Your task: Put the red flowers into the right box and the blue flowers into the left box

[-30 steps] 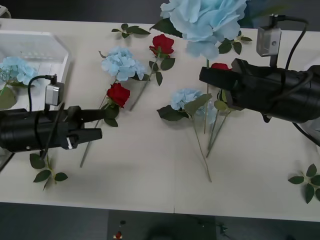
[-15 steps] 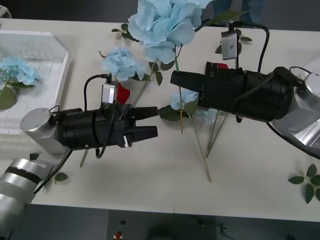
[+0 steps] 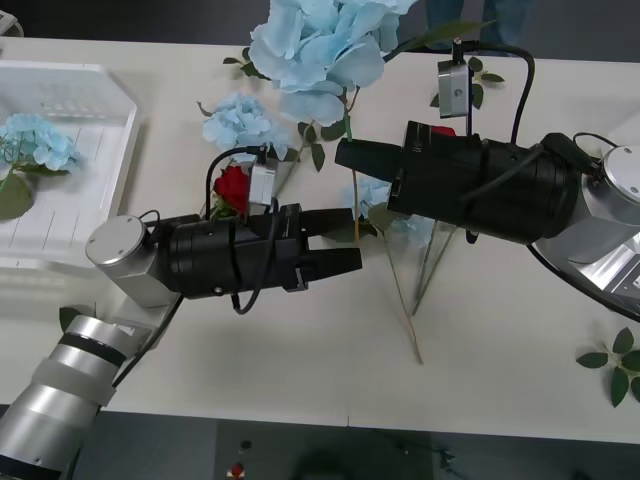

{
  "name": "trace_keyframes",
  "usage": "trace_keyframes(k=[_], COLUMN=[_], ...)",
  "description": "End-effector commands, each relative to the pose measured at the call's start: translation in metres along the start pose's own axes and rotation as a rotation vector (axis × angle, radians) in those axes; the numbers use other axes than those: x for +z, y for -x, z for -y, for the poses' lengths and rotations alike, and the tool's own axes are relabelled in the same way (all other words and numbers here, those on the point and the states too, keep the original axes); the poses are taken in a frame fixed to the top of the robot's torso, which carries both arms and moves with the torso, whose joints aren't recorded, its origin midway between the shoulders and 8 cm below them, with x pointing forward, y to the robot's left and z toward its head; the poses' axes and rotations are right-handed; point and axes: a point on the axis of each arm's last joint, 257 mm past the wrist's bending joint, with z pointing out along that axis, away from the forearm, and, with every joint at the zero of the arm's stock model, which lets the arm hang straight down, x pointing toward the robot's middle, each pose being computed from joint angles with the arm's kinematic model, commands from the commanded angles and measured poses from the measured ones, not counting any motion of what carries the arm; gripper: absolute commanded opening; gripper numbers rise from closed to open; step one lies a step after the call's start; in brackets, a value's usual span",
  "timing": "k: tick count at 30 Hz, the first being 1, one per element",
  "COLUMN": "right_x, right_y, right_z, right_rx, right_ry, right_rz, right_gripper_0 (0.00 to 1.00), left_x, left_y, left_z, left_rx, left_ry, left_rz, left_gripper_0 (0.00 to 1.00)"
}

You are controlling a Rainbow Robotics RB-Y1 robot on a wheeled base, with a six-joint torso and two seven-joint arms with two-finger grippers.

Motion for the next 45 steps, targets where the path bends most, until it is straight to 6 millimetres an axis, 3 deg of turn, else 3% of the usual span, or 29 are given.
trace_keyframes(k=[1,5,6,7,11,16,18,29,30,32,33,34,39,45], right_x=[0.007,0.006,0.007,0.007,0.007,0.007,0.007,0.007,0.007,0.007,0.007,0.007,0.006,0.006], right_y=[0.017,0.017,0.017,0.017,0.017,0.017,0.017,0.018,0.018,0.019,0.019,0.019,0.019,0.021], right_z=[-0.012,-0.012,-0.012,-0.012,-0.012,-0.012,-0.012,-0.010,-0.010,-0.011,-0.011,-0.011,-0.010,-0.009], right_rx=[-0.019,-0.020,-0.019,-0.019,-0.019,-0.019,-0.019,-0.019,-0.019,-0.013,-0.009,-0.009,-0.007,0.002], right_ry=[0.028,0.026,0.027,0.028,0.027,0.027,0.028,0.020,0.020,0.022,0.023,0.023,0.020,0.019], right_rz=[0.019,0.019,0.020,0.019,0.020,0.020,0.019,0.023,0.023,0.027,0.029,0.029,0.030,0.037], right_gripper_0=[0.00,0.00,0.00,0.00,0.00,0.00,0.00,0.00,0.13,0.71,0.94,1.00,1.00,1.00], left_x=[0.014,0.022,0.024,0.026,0.035,0.044,0.045,0.039,0.039,0.037,0.036,0.035,0.020,-0.034], left_y=[0.015,0.018,0.019,0.020,0.021,0.025,0.025,0.023,0.022,0.022,0.022,0.022,0.024,0.041], left_z=[0.003,0.002,0.001,0.000,-0.002,-0.007,-0.010,-0.016,-0.017,-0.017,-0.018,-0.018,-0.026,-0.045], left_rx=[0.023,0.039,0.042,0.043,0.045,0.053,0.054,0.056,0.055,0.055,0.056,0.053,0.053,0.094], left_ry=[-0.016,-0.014,-0.010,-0.005,0.003,0.025,0.034,0.057,0.059,0.061,0.062,0.063,0.089,0.160], left_rz=[0.004,0.000,0.001,0.003,0.004,0.008,0.008,-0.001,-0.002,-0.004,-0.005,-0.004,-0.006,-0.042], left_gripper_0=[1.00,1.00,0.94,0.82,0.61,0.12,0.00,0.00,0.00,0.00,0.00,0.00,0.00,0.00])
